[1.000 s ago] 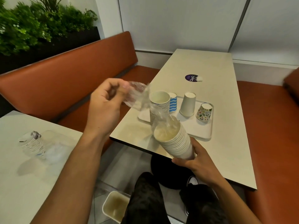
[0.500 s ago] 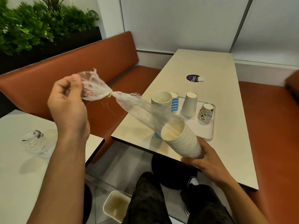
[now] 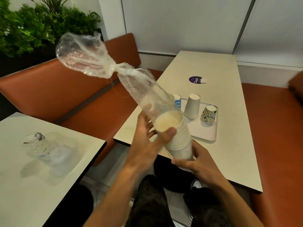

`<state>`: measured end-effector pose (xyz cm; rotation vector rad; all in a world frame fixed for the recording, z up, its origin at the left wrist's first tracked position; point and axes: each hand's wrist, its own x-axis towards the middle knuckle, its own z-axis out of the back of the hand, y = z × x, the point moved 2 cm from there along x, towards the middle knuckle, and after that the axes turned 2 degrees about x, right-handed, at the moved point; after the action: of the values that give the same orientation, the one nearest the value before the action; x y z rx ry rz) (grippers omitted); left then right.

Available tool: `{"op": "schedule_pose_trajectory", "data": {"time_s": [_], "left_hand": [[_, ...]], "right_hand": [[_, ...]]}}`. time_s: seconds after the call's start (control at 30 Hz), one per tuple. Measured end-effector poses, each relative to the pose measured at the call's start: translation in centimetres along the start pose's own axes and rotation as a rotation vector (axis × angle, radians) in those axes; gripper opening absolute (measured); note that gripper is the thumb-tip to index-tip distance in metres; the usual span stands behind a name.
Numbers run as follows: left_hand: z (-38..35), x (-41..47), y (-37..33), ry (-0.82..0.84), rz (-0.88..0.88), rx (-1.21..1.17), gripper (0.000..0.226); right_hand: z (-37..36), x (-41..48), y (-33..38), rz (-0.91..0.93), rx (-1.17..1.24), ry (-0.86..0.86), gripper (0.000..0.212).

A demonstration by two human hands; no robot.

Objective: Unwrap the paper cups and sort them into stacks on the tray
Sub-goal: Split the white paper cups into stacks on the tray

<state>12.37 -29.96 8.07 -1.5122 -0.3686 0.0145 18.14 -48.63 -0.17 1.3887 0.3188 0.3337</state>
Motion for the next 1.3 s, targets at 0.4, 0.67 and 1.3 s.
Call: {"op": "schedule_pose_trajectory", "data": {"time_s": [0.4,0.67,1.3], "left_hand": [[-3.7,1.0,0.3,-0.069,0.013,0.018,0.066],[-3.9,0.5,0.6,-0.072,-0.002,0.031,0.061],[-4.8,0.1,2.3,0.258,0.230,0.025,0.061]], "right_hand": [[-0.4,-0.5,0.9,-0.007,0.111,-0.048,0.056],[-0.5,-0.8,1.3,0.005,0.118,-0.073,0.055],[4.7,-2.3,8.3,-0.005,0.017,0.237,0.087]]}}
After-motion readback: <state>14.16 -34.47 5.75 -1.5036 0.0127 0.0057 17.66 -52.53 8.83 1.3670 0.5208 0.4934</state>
